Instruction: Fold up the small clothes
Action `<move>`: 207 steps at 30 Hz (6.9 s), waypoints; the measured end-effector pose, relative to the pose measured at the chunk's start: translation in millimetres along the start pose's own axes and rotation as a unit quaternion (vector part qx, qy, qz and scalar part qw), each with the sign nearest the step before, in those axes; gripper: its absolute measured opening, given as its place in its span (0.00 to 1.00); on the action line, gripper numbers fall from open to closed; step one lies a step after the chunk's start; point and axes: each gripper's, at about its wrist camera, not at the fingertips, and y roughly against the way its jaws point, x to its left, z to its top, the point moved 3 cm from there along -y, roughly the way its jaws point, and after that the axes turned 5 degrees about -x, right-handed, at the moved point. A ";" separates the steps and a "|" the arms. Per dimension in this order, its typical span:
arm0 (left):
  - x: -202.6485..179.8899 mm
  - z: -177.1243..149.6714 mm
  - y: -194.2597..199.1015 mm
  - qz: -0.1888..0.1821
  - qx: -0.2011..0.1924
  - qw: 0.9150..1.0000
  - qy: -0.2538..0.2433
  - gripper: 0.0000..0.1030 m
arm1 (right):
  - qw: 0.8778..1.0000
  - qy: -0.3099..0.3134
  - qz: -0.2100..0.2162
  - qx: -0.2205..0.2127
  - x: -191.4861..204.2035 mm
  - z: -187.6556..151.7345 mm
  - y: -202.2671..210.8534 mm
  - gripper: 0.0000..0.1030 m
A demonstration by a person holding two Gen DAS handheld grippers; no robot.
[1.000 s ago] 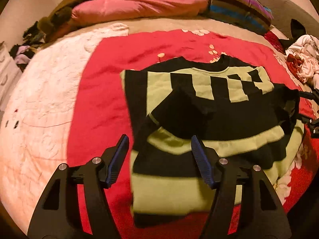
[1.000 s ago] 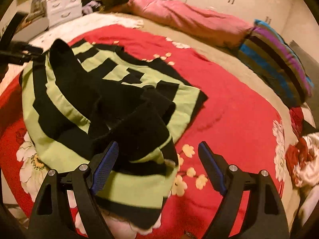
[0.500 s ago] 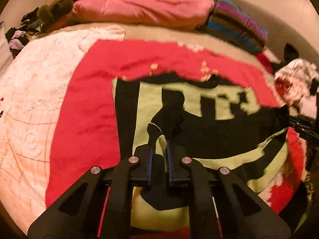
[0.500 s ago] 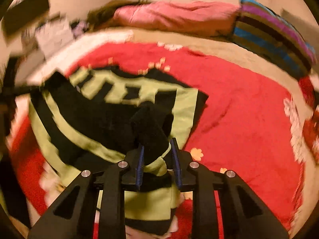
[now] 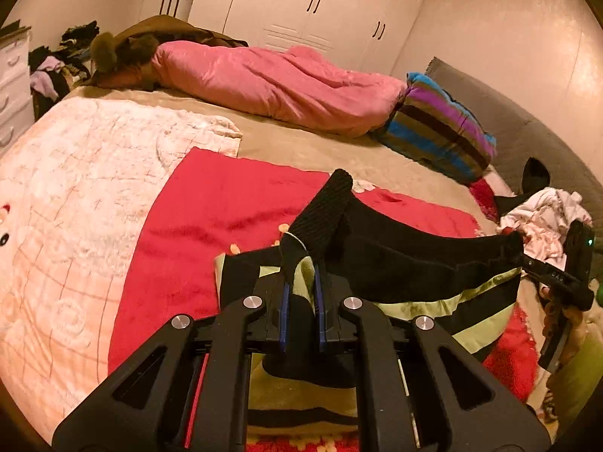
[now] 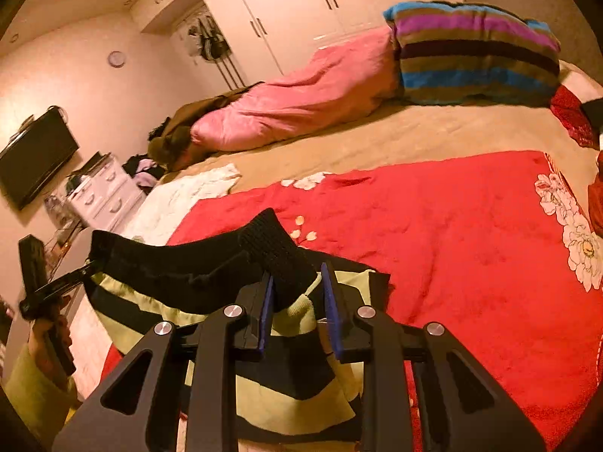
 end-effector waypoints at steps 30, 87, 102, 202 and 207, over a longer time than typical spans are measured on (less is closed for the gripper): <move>36.5 -110.7 -71.8 0.091 0.122 0.988 0.016 0.55 | 0.955 0.162 -0.173 0.178 -4.7 -77.0 -121.2 0.49; 37.6 -137.4 -20.7 0.069 0.088 0.993 0.023 0.71 | 0.923 0.342 -0.050 0.171 225.1 -72.5 -280.1 0.43; 30.4 -126.5 1.1 0.076 0.069 0.995 0.021 0.73 | 0.969 0.228 -0.066 0.071 131.4 -89.3 -96.3 0.78; 16.2 -40.0 -100.7 -0.090 0.184 0.961 0.188 0.08 | 0.968 0.221 0.112 0.046 239.7 -199.6 -97.4 0.07; -47.8 -26.3 -90.0 -0.132 0.171 0.961 0.175 0.08 | 0.977 0.186 0.107 0.009 218.1 -180.9 -58.5 0.06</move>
